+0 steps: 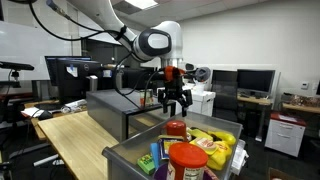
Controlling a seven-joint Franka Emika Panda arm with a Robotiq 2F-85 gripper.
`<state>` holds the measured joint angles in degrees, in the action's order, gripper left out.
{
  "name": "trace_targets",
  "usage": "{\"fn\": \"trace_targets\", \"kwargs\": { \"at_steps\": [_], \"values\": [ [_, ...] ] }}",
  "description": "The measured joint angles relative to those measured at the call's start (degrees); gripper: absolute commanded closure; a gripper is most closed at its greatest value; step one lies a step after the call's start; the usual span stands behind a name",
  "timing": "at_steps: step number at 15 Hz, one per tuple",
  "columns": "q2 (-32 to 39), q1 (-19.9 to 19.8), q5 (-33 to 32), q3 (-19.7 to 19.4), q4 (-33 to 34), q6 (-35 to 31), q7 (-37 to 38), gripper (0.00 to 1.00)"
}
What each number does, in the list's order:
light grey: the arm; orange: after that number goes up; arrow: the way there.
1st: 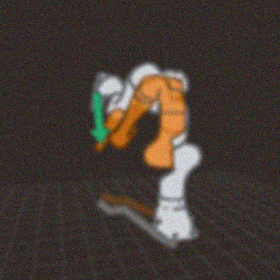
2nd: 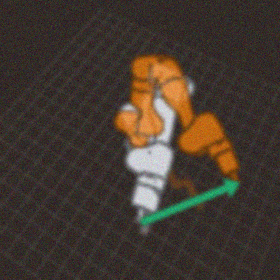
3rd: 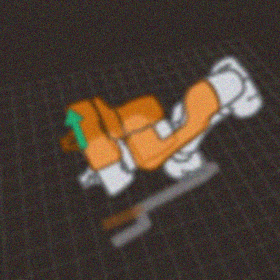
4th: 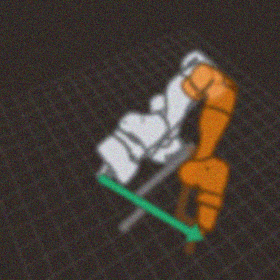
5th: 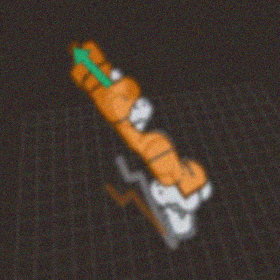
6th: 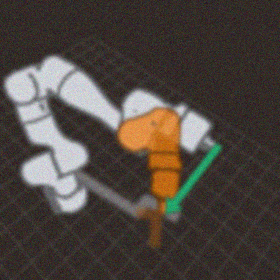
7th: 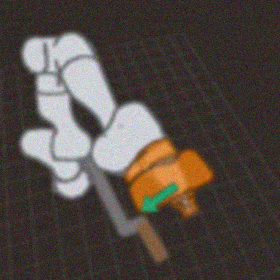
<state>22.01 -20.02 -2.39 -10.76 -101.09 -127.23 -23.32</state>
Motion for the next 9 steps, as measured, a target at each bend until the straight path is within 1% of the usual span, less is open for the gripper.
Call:
{"fn": "trace_targets", "kwargs": {
  "at_steps": [5, 9],
  "values": [
    [0.7, -0.1, 0.3, 0.0, 1.0, 0.1, 0.2, 0.00],
    [3.1, -0.3, 0.6, -0.1, 4.3, 0.3, 0.5, 0.00]
  ]
}}
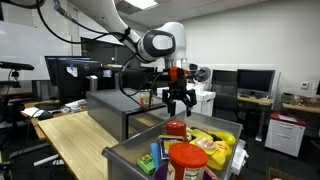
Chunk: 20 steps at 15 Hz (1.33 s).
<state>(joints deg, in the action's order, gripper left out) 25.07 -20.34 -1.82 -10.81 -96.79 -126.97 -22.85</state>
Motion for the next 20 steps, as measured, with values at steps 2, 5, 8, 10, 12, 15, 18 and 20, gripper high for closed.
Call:
{"fn": "trace_targets", "kwargs": {
  "at_steps": [2, 5, 8, 10, 12, 15, 18, 20],
  "values": [
    [1.3, -0.1, 0.0, 0.0, 1.8, 0.2, 0.2, 0.00],
    [3.2, 0.0, 0.0, 0.2, 4.5, 1.2, 0.6, 0.00],
    [4.0, 0.0, 0.0, 0.6, 5.3, 2.4, 0.8, 0.00],
    [4.2, 0.0, 0.0, 0.8, 5.4, 3.3, 0.8, 0.00],
    [4.5, -0.1, 0.1, 1.0, 5.5, 4.1, 0.8, 0.00],
    [5.4, -0.1, 0.2, 1.1, 6.1, 5.3, 0.8, 0.00],
    [6.6, -0.4, 0.6, 1.2, 7.1, 5.8, 0.8, 0.00],
    [7.9, -0.7, 1.7, 1.3, 8.2, 6.2, 0.8, 0.00]
  ]
}}
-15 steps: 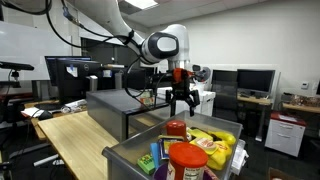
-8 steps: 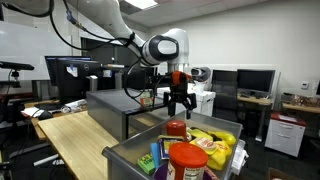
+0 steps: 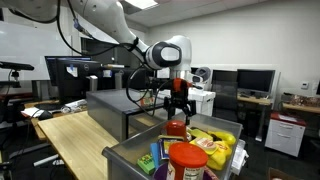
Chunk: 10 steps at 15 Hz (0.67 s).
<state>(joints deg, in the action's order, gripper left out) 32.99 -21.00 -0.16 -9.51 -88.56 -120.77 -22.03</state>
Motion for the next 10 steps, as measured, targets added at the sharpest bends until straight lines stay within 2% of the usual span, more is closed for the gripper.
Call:
{"fn": "trace_targets", "kwargs": {
  "at_steps": [10],
  "values": [
    [3.5, -2.5, 4.0, 0.7, 3.1, 2.5, 0.0, 0.00]
  ]
}}
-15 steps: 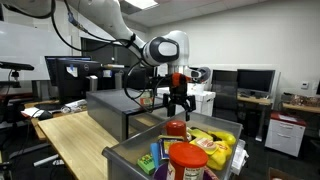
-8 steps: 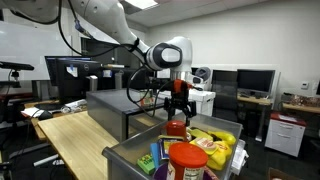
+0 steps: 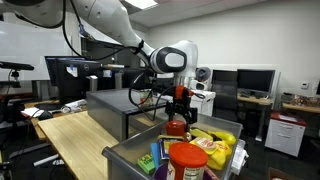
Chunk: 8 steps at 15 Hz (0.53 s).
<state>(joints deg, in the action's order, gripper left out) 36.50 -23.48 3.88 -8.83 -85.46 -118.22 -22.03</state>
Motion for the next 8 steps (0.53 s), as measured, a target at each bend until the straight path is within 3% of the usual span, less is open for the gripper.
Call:
{"fn": "trace_targets", "kwargs": {
  "at_steps": [1, 3, 4, 8],
  "values": [
    [0.1, -0.1, 0.2, 0.0, 0.0, 0.1, 0.0, 0.00],
    [0.1, -0.4, 0.3, 0.1, 0.0, 0.5, 0.0, 0.27],
    [0.1, -0.4, 0.3, 0.1, 0.0, 0.5, 0.0, 0.33],
    [0.1, -0.7, 0.4, 0.1, 0.2, 0.5, 0.0, 0.33]
  ]
}}
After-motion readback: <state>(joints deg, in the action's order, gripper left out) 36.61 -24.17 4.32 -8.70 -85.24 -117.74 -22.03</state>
